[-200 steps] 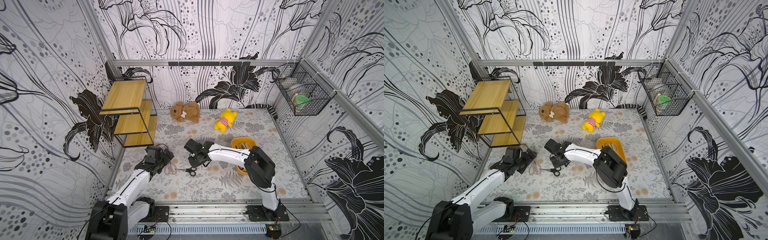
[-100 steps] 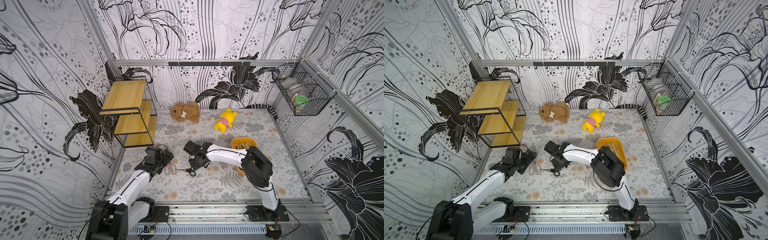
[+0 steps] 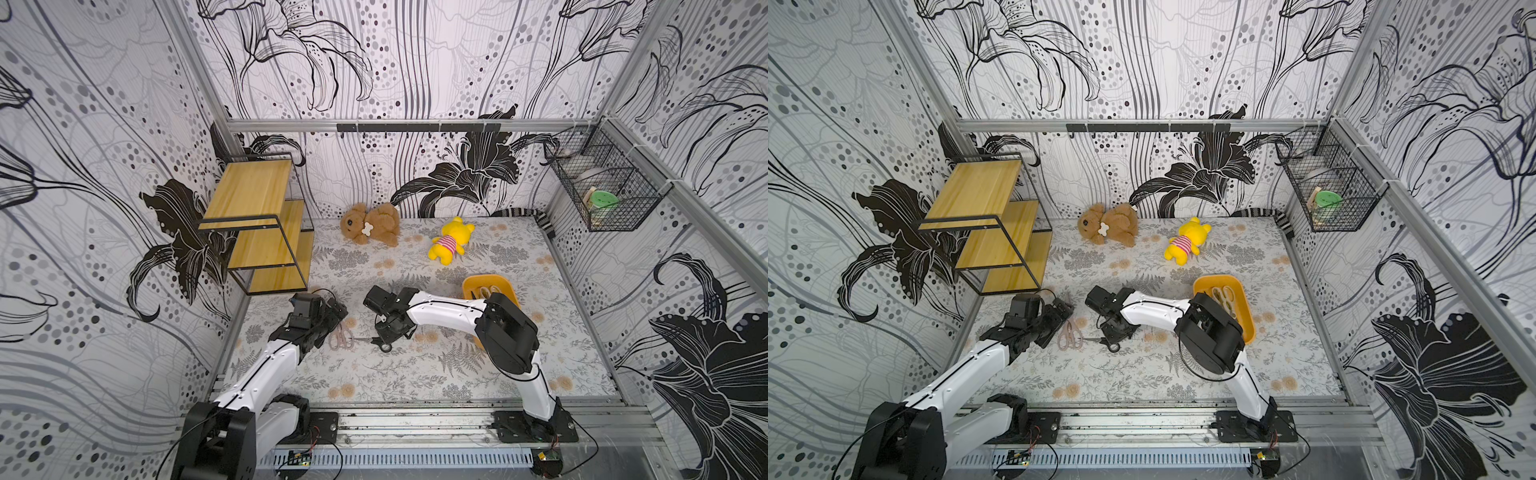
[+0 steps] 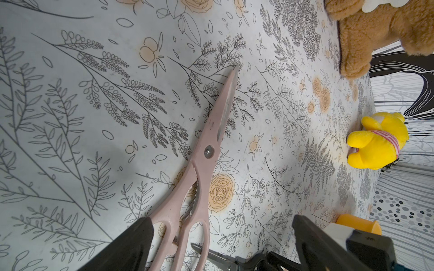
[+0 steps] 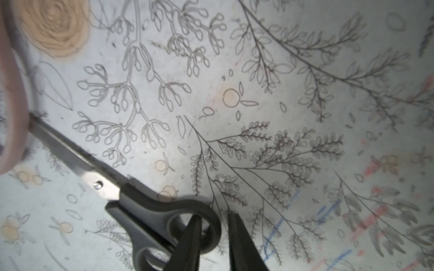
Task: Put the scissors into the storage box
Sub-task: Pick up the scissors from the center of the board.
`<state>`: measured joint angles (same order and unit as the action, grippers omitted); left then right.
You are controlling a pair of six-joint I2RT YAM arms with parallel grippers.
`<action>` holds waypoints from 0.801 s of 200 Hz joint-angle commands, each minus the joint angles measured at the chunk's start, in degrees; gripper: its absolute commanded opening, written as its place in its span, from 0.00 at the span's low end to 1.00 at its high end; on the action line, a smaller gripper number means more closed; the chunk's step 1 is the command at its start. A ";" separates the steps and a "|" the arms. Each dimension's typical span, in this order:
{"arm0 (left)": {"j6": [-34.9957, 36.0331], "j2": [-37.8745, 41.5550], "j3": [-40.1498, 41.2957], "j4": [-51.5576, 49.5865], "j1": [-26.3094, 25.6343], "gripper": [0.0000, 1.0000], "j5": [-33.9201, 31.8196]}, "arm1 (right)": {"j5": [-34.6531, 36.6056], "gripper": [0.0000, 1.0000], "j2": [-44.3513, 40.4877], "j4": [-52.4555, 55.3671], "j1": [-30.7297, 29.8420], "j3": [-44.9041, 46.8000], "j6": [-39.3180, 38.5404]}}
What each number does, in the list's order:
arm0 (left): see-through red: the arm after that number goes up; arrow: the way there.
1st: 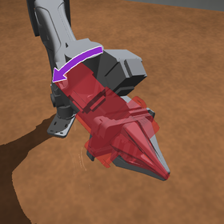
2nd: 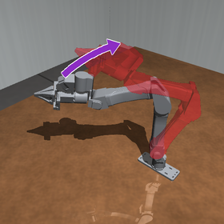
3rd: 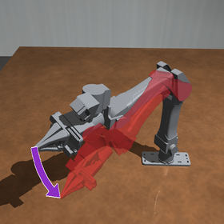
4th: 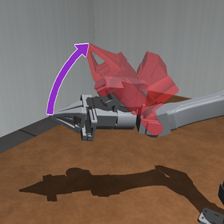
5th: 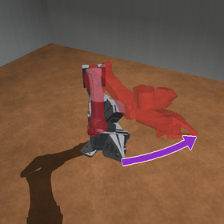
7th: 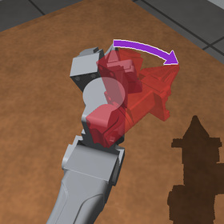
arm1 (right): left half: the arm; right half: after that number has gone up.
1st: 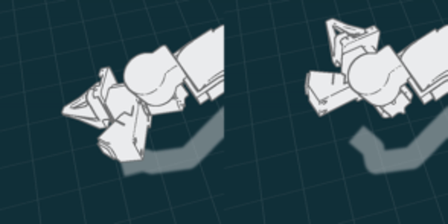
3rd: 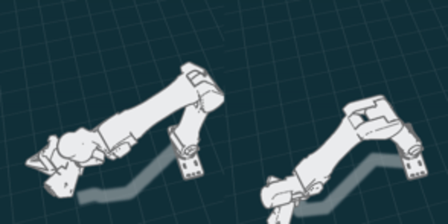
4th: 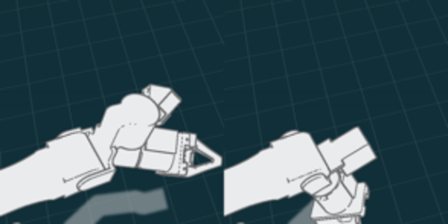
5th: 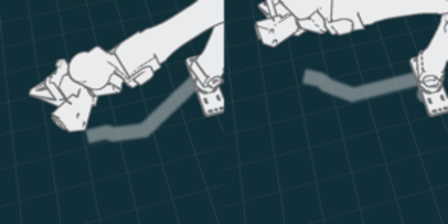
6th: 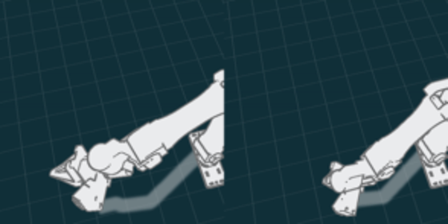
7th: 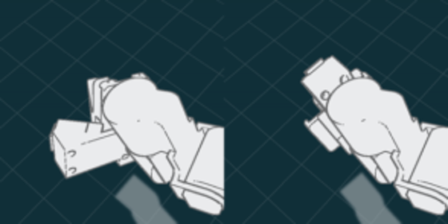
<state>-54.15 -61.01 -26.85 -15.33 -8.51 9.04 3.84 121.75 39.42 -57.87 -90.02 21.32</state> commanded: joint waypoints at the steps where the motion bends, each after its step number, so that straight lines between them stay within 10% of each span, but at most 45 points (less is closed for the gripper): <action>1: 0.09 0.82 0.68 1.68 0.55 0.97 0.01 | 1.12 0.23 1.98 2.63 -0.28 0.11 -1.10; 160: -1.68 1.14 0.14 3.38 0.63 0.97 0.08 | 7.43 0.00 -0.43 1.91 0.11 5.14 -0.33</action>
<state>-55.22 -60.77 -26.85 -14.50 -8.19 9.06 8.16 121.38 38.76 -58.87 -88.84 19.07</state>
